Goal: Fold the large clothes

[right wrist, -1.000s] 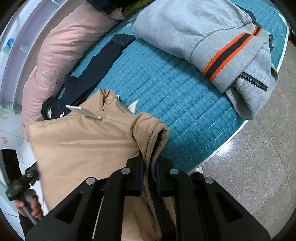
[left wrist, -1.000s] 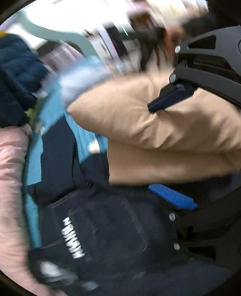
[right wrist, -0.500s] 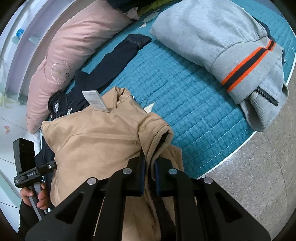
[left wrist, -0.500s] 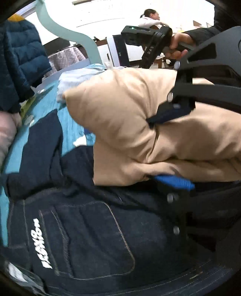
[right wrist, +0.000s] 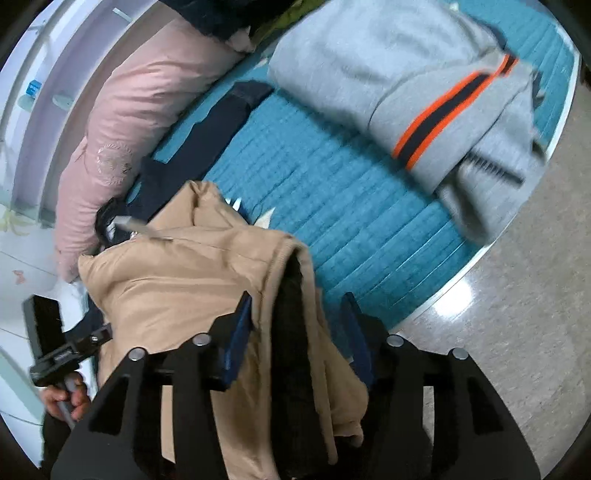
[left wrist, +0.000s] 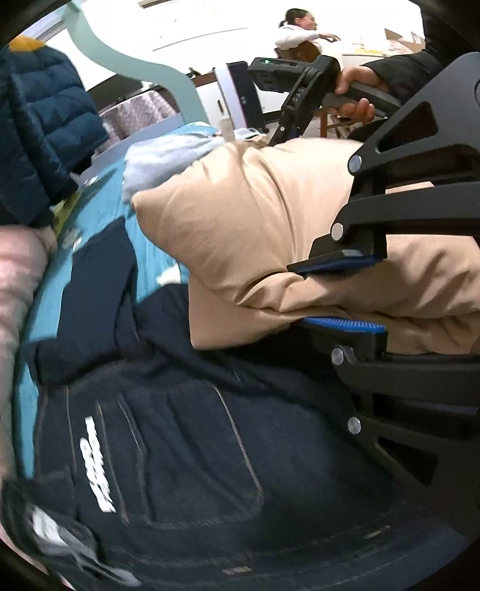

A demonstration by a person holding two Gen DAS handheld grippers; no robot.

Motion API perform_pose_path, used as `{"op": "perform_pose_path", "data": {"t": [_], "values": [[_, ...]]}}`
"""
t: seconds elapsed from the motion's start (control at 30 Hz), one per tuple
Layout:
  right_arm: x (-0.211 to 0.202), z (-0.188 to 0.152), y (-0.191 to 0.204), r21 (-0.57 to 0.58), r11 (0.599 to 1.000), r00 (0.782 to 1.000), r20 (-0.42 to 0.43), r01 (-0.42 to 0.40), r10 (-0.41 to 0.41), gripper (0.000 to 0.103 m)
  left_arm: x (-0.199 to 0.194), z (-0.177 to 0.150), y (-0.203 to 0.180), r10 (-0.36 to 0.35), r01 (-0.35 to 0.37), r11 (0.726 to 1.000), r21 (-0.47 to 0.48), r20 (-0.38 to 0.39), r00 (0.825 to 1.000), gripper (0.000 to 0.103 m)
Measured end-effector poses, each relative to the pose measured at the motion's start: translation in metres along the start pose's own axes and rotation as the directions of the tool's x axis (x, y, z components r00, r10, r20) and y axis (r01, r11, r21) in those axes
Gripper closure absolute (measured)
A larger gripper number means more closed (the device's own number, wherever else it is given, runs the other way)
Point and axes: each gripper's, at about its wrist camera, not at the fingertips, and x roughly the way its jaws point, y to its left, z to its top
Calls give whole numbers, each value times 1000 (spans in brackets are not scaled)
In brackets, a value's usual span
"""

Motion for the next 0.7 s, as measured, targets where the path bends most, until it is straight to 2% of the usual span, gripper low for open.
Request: {"op": "perform_pose_path", "data": {"t": [0.1, 0.17, 0.23, 0.4, 0.5, 0.57, 0.6, 0.63, 0.67, 0.7], "values": [[4, 1, 3, -18, 1000, 1000, -20, -8, 7, 48, -8, -6, 7, 21, -21, 1000, -20, 10, 1000, 87], [11, 4, 4, -23, 998, 997, -63, -51, 49, 48, -13, -10, 10, 31, -31, 999, -21, 6, 999, 87], [22, 7, 4, -33, 996, 991, -109, -78, 74, 42, -15, -12, 15, 29, -29, 999, -29, -5, 1000, 87], [52, 20, -7, 24, 982, 959, -213, -185, 186, 32, -9, -7, 15, 36, -37, 999, -35, -24, 999, 87], [57, 24, -5, 5, 980, 951, -241, -199, 194, 30, -6, -4, 14, 31, -32, 998, -55, -28, 999, 79], [53, 23, 1, -38, 982, 955, -244, -186, 171, 38, -3, -3, 14, 22, -24, 997, -72, -30, 999, 69], [51, 21, 1, -49, 980, 952, -250, -194, 176, 50, -2, -3, 14, 17, -19, 997, -74, -36, 999, 66], [49, 20, 0, -40, 978, 950, -248, -206, 190, 60, 0, -3, 14, 21, -24, 997, -77, -39, 999, 54], [48, 19, 0, -35, 976, 947, -250, -217, 202, 61, 2, -2, 14, 37, -41, 996, -85, -40, 999, 43], [48, 17, -1, -32, 974, 944, -254, -224, 209, 62, 4, -2, 14, 32, -36, 995, -96, -44, 999, 43]]}}
